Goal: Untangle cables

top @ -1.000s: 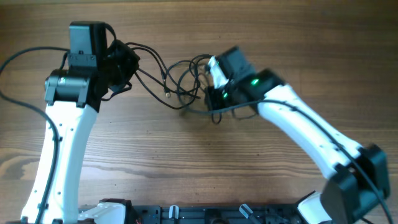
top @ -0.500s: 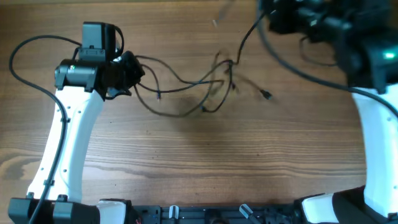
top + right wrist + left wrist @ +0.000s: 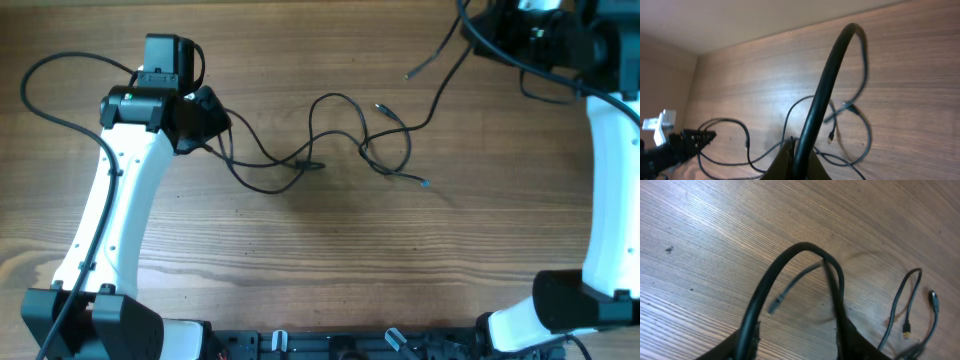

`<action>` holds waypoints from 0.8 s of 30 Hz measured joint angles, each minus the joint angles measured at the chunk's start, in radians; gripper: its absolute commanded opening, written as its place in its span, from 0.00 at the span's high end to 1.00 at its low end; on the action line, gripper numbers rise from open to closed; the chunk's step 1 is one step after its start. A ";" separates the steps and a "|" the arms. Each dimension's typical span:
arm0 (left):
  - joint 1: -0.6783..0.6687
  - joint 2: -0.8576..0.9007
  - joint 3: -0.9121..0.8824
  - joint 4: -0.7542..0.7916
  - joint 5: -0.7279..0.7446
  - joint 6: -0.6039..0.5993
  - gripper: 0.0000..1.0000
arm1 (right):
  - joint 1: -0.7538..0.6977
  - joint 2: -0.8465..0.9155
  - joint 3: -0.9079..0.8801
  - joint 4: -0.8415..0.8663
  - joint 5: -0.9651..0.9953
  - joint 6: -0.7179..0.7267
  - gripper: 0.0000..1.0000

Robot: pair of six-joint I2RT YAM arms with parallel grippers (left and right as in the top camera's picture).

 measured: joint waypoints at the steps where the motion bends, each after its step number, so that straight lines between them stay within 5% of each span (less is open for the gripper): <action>1: 0.000 0.000 0.000 0.001 0.014 0.000 0.36 | 0.009 0.007 0.000 0.000 -0.010 -0.012 0.96; 10: -0.024 0.006 0.000 0.086 0.412 0.295 0.33 | 0.068 0.010 0.000 -0.003 -0.078 -0.072 0.96; 13: -0.079 0.053 -0.001 0.166 0.454 0.294 0.01 | 0.068 0.010 0.000 0.006 -0.142 -0.072 0.96; 19: -0.122 0.104 0.000 0.219 0.527 0.424 0.00 | 0.068 0.010 0.000 0.011 -0.182 -0.089 0.96; 24: -0.054 0.103 0.128 0.216 0.496 0.285 0.00 | 0.068 0.010 0.000 0.011 -0.185 -0.097 0.96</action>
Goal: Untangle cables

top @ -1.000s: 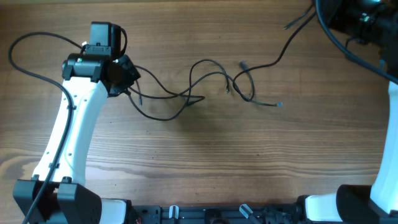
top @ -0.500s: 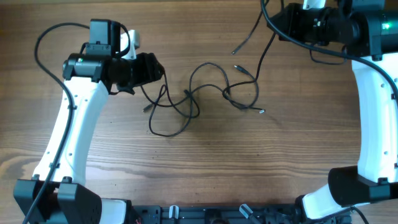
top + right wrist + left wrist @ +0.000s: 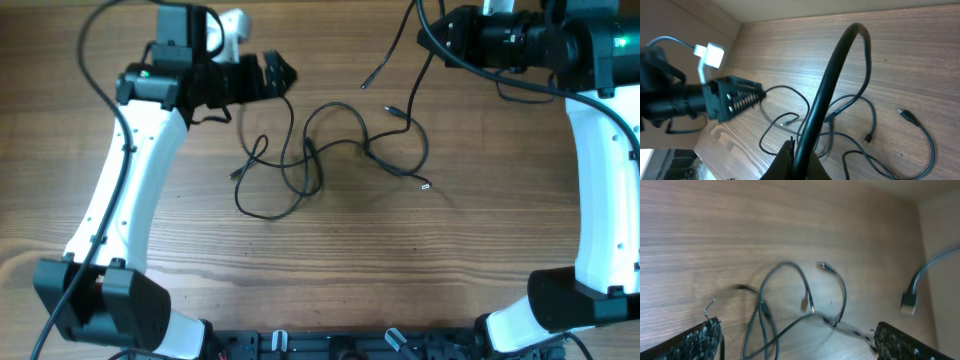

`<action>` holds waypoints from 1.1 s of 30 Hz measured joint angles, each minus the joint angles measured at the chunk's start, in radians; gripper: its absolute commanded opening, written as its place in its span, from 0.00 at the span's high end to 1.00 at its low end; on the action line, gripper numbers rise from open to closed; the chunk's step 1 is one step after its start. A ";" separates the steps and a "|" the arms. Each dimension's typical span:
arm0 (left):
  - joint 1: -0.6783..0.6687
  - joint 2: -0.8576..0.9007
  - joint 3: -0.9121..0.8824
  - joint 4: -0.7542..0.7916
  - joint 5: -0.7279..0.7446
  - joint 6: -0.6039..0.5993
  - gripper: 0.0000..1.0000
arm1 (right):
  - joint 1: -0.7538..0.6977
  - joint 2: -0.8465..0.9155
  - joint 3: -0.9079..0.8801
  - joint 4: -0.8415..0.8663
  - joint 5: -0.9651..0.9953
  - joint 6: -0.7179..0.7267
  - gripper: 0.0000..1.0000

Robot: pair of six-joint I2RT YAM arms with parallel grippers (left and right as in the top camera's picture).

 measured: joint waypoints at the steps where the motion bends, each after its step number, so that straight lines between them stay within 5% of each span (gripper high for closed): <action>1: 0.003 -0.003 0.035 -0.023 -0.085 -0.044 0.00 | 0.000 0.000 0.000 0.000 0.000 0.000 0.96; 4: -0.004 -0.008 0.045 -0.134 -0.296 -0.178 0.00 | 0.000 0.000 0.000 0.000 0.000 0.000 0.96; 7: -0.049 -0.005 0.045 -0.156 -0.352 -0.230 0.07 | 0.000 0.000 0.000 0.000 0.000 0.000 0.96; 12: -0.229 0.050 -0.018 -0.026 -0.114 -0.070 0.00 | -0.004 0.000 0.000 -0.005 -0.024 -0.010 0.96; 20: -0.259 0.161 -0.052 0.223 0.256 0.066 0.01 | -0.222 0.000 0.000 -0.004 -0.389 -0.066 0.96; 29: -0.379 0.165 -0.053 0.286 0.221 0.219 0.06 | -0.252 0.000 0.000 -0.004 -0.509 -0.074 0.96; 30: -0.383 0.166 -0.053 0.286 0.210 0.234 0.10 | -0.252 0.000 0.000 -0.004 -0.509 -0.074 0.96; 31: -0.388 0.169 -0.053 0.286 0.193 0.248 0.26 | -0.252 0.000 0.000 -0.004 -0.515 -0.074 0.96; 33: -0.399 0.195 -0.053 0.286 0.136 0.270 0.95 | -0.252 0.000 0.000 -0.004 -0.529 -0.074 0.96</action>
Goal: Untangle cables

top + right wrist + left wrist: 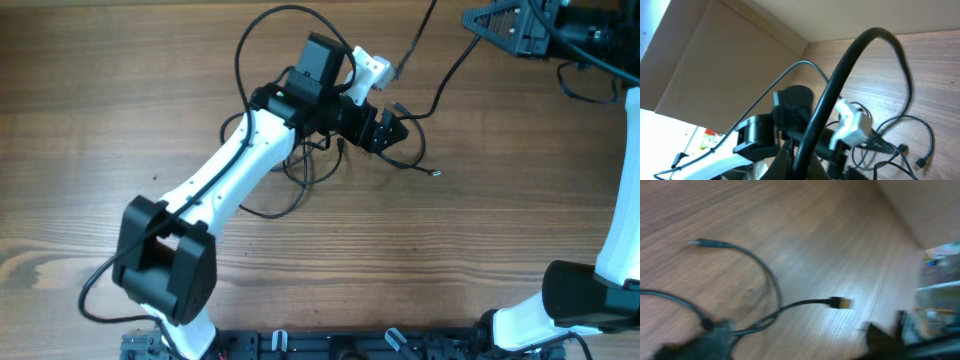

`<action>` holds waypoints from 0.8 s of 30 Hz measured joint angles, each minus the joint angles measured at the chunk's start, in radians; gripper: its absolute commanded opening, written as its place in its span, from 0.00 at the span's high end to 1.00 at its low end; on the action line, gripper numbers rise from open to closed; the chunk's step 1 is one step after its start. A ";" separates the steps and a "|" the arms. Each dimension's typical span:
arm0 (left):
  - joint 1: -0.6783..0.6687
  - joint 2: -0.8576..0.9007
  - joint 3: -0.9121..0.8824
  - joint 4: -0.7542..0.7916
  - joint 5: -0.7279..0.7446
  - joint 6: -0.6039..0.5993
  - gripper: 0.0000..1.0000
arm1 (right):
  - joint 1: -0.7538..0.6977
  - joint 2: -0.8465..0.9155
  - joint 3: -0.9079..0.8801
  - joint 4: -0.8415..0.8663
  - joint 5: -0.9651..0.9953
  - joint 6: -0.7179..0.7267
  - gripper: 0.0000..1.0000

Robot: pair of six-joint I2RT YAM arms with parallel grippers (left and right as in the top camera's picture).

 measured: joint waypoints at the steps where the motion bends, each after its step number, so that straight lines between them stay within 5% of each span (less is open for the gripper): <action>1: -0.003 0.018 0.000 0.000 -0.031 0.004 0.96 | 0.000 0.000 0.000 0.000 -0.004 0.000 0.96; 5: -0.005 0.059 0.000 -0.017 -0.151 -0.008 0.96 | 0.000 0.004 0.000 -0.003 0.037 0.000 0.96; 9: 0.064 0.000 -0.001 -0.029 -0.233 -0.234 0.96 | 0.000 0.005 0.000 -0.053 0.309 0.047 0.96; 12: 0.154 -0.202 -0.003 -0.051 -0.262 -0.415 0.96 | 0.001 0.006 0.000 -0.093 0.496 0.087 0.96; 16: 0.159 -0.386 0.009 -0.248 -0.367 -0.386 0.96 | 0.017 0.006 0.000 -0.129 0.515 0.087 0.96; 24: 0.091 -0.275 0.011 -0.643 -0.434 -0.331 0.96 | 0.097 0.008 0.000 -0.143 0.550 0.087 0.96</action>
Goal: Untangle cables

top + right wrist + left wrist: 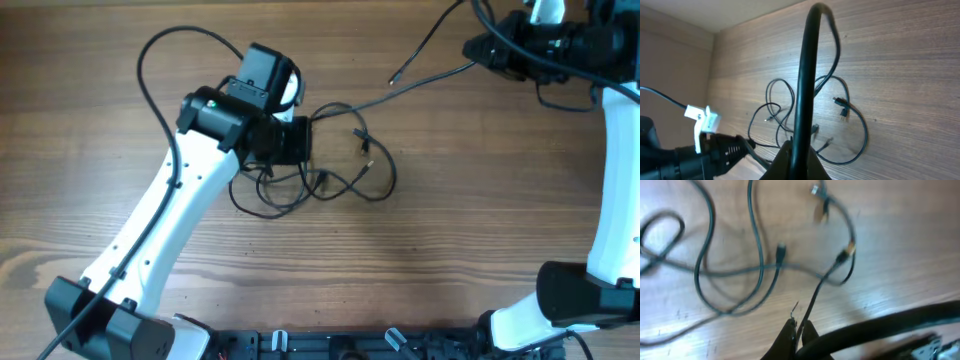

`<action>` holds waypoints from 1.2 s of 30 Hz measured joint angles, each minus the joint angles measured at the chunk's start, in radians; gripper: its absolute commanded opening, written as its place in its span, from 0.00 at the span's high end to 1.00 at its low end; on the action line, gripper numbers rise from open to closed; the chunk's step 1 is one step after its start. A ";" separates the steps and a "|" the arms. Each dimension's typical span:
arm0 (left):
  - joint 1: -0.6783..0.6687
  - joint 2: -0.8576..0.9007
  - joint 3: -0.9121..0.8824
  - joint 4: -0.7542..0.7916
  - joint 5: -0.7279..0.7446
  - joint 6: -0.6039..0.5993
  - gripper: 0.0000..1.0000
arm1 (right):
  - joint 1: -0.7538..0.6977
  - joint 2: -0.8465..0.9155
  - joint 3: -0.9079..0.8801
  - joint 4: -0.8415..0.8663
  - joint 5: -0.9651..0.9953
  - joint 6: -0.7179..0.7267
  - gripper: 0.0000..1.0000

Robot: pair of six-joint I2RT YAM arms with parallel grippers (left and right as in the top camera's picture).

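Note:
A tangle of thin dark cables (322, 182) lies mid-table; it also shows in the left wrist view as loops and plugs (761, 266) and in the right wrist view (840, 102). My left gripper (300, 140) sits at the tangle's upper left edge, shut (800, 326) on one thin strand that leads away to a plug. My right gripper (470, 52) is at the far right, shut (794, 149) on a cable. A taut strand (430, 78) stretches from it to the left gripper. Another loose cable end (393, 79) lies just beside that strand.
The left arm's own black lead (150, 60) loops over the table's far left. A thick black lead (805, 75) crosses the right wrist view. Both arm bases stand at the near edge (320, 345). A tan wall (680, 20) borders the table's far side.
My left gripper was over the tangle's right side; now it is at the tangle's upper left, shut on a strand. The tangle has bunched leftward. A strand now runs taut to the right gripper.
My left gripper stood left of the spread-out cables with the right gripper far right. Then the left gripper was open above the tangle's far-left side. Later it was over the tangle's right. Now it is shut on a strand, with the cables bunched by it.

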 measured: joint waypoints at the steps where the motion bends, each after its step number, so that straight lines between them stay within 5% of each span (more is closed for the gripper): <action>1: -0.009 0.003 0.000 -0.023 -0.010 -0.001 0.96 | 0.014 0.002 0.000 0.000 0.016 0.000 0.96; 11: -0.034 0.005 0.003 -0.146 -0.234 -0.149 0.96 | 0.078 0.062 -0.002 -0.029 0.032 0.000 0.96; 36: -0.068 0.019 -0.100 -0.257 -0.141 -0.275 0.96 | 0.102 0.063 -0.004 -0.040 0.029 -0.034 0.96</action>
